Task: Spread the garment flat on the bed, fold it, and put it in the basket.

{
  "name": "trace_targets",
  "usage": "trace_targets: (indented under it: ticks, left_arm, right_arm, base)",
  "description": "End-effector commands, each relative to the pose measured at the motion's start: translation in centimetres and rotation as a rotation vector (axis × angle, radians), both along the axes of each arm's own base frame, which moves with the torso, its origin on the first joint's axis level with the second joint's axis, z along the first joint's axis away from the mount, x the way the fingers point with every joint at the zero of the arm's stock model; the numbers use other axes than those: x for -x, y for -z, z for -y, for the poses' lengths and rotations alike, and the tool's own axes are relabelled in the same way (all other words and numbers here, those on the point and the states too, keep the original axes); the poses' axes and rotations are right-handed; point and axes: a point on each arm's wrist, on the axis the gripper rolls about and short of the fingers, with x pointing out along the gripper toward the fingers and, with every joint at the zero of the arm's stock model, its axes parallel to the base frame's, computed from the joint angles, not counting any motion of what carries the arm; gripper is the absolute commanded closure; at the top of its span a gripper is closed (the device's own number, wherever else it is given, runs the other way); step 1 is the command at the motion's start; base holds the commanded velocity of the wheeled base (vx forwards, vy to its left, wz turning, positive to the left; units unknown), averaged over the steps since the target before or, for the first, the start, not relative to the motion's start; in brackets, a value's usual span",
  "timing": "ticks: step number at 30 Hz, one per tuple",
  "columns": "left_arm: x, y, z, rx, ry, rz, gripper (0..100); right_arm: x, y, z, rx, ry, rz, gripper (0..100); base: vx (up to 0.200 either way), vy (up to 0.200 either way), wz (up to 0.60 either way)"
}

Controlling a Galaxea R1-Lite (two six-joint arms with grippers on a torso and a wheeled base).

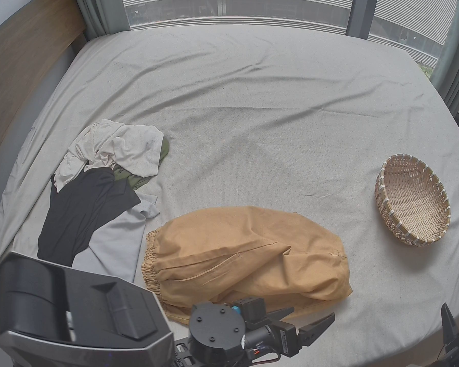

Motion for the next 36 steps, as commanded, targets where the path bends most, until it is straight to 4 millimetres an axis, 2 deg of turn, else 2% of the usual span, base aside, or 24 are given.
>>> trace_targets:
  ticks: [1, 4, 5, 6, 11, 21, 25, 36]
  left_arm:
    - [0.2, -3.6, -2.7, 0.06, -0.09, 0.038, 0]
    - [0.4, -4.7, -4.9, 0.059, -0.132, 0.044, 0]
    - [0.4, -4.7, -4.9, 0.059, -0.132, 0.044, 0]
    - [0.4, -5.6, -6.3, 0.072, -0.162, 0.053, 0]
    - [0.8, -7.0, -9.8, 0.084, -0.227, 0.068, 0]
    - [1.3, -7.4, -14.7, 0.065, -0.337, 0.06, 0]
    - [1.1, -6.9, -16.8, 0.026, -0.379, 0.05, 0]
    - [-1.0, -6.0, -19.6, -0.011, -0.465, 0.026, 0]
  right_arm:
    - [0.0, 0.5, 0.0, 0.001, -0.001, -0.001, 0]
    - [0.0, 0.5, 0.0, 0.001, -0.001, -0.001, 0]
    - [0.0, 0.5, 0.0, 0.001, -0.001, -0.001, 0]
    - [0.0, 0.5, 0.0, 0.001, -0.001, -0.001, 0]
    - [0.0, 0.5, 0.0, 0.001, -0.001, -0.001, 0]
    - [0.0, 0.5, 0.0, 0.001, -0.001, -0.001, 0]
    - [0.0, 0.5, 0.0, 0.001, -0.001, -0.001, 0]
    - [0.0, 0.5, 0.0, 0.001, -0.001, -0.001, 0]
  base:
    - [0.0, 0.0, 0.0]
    - [0.0, 0.0, 0.0]
    - [0.0, 0.0, 0.0]
    - [0.0, 0.0, 0.0]
    - [0.0, 0.0, 0.0]
    - [0.0, 0.0, 0.0]
    - [0.0, 0.0, 0.0]
    - [0.0, 0.0, 0.0]
